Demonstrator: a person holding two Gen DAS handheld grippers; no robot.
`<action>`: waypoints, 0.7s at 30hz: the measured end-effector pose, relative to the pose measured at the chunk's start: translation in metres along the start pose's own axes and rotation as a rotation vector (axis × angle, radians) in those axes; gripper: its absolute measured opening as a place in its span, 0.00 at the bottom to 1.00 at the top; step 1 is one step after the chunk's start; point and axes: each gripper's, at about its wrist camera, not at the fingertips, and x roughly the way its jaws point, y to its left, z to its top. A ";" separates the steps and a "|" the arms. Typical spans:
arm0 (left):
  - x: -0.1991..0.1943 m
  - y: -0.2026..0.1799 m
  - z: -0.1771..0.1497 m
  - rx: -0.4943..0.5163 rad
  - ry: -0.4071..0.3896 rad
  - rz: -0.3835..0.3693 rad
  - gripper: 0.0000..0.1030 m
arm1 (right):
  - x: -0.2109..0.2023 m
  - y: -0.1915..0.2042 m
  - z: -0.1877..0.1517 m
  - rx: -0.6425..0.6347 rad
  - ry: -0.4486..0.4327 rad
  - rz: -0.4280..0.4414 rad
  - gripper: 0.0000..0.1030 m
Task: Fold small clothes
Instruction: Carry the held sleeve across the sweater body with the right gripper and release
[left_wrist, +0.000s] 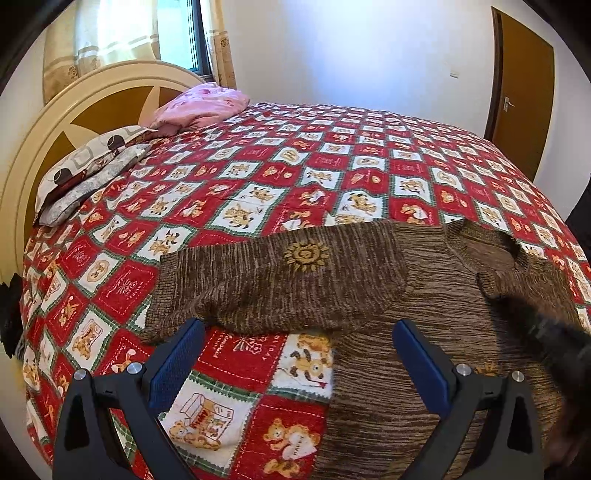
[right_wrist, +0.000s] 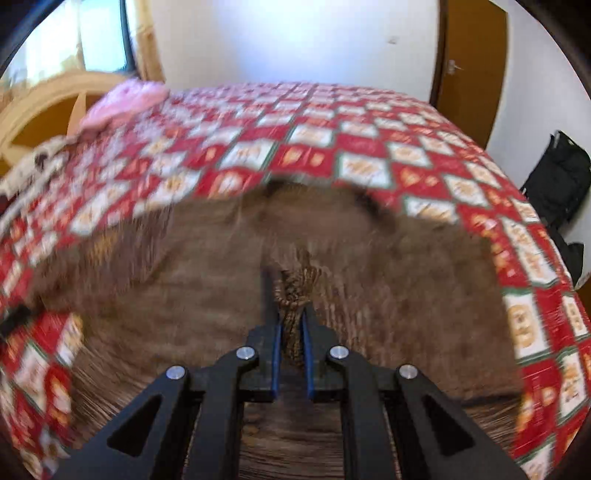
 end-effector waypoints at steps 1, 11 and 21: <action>0.002 0.001 0.000 -0.004 0.003 0.000 0.99 | 0.008 0.002 -0.007 -0.009 0.016 0.008 0.13; 0.015 -0.002 -0.003 0.024 0.011 0.002 0.99 | -0.012 -0.042 -0.003 0.209 -0.067 0.269 0.61; 0.029 -0.001 -0.011 0.054 0.052 0.057 0.99 | 0.048 -0.060 0.017 0.191 0.041 0.034 0.24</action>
